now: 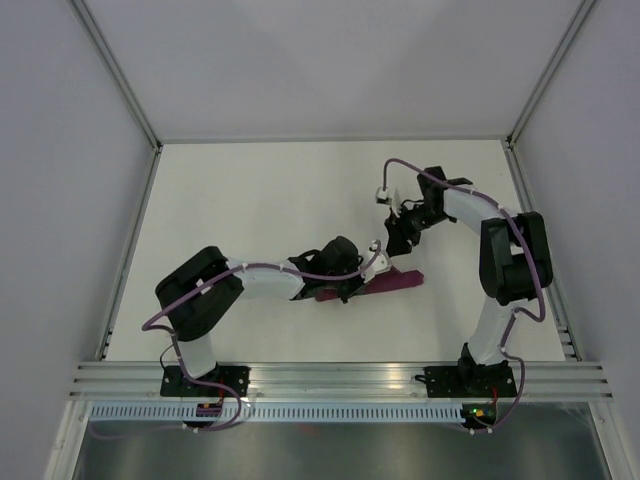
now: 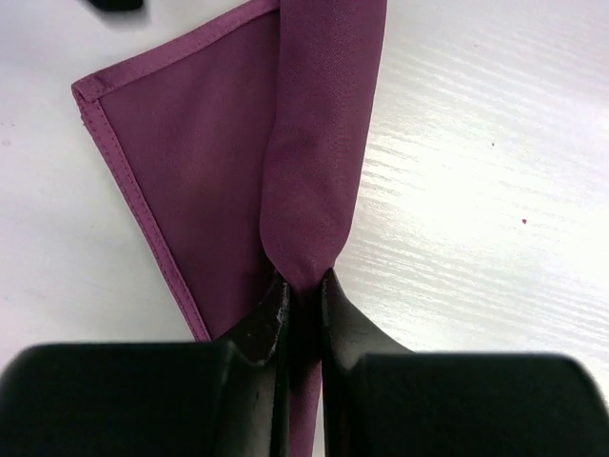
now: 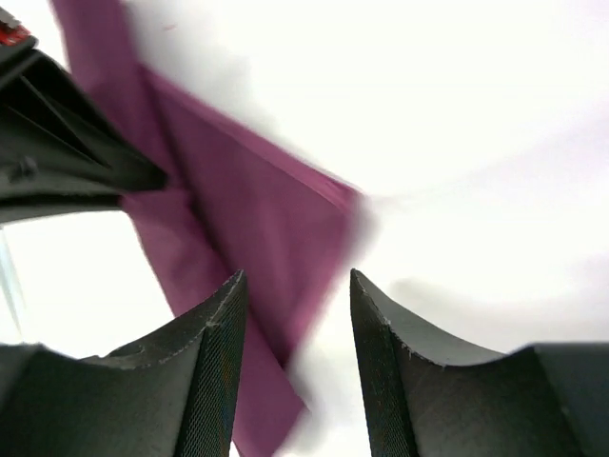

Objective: Fold the napkin, place the utensils inside, and roll it up
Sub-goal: Roll the napkin with the utensil

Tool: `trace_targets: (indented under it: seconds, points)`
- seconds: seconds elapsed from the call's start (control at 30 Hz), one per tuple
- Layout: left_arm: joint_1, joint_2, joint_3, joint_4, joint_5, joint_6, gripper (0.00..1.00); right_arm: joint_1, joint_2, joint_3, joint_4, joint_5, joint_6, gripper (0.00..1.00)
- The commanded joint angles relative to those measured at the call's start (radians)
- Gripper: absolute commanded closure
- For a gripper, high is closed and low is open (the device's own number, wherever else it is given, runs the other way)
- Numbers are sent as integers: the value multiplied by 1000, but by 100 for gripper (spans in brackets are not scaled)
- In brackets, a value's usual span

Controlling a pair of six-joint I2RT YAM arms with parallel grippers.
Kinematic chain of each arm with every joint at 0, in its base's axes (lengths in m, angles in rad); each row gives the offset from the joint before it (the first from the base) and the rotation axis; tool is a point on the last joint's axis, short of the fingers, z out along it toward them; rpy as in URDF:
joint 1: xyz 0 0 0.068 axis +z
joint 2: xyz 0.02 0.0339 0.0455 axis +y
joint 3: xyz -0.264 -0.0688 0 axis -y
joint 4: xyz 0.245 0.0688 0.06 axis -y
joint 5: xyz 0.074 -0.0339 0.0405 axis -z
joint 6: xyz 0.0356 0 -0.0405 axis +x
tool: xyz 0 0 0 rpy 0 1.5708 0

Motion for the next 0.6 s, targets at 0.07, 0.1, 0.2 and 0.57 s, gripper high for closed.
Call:
trace_targets:
  seconds: [0.07,0.1,0.2,0.57]
  points:
    - [76,72,70,-178,160,-165,98,-119,-236,-116,245,-3,106,48]
    - [87,81,81,-192,212,-176,98,-131,-268,-143,260,2,100,48]
    - [133,128,139,-247,313,-206,98,-145,-423,-288,352,45,85,47]
    - [257,339,325,-459,561,-283,98,-53,-831,-709,522,141,-56,37]
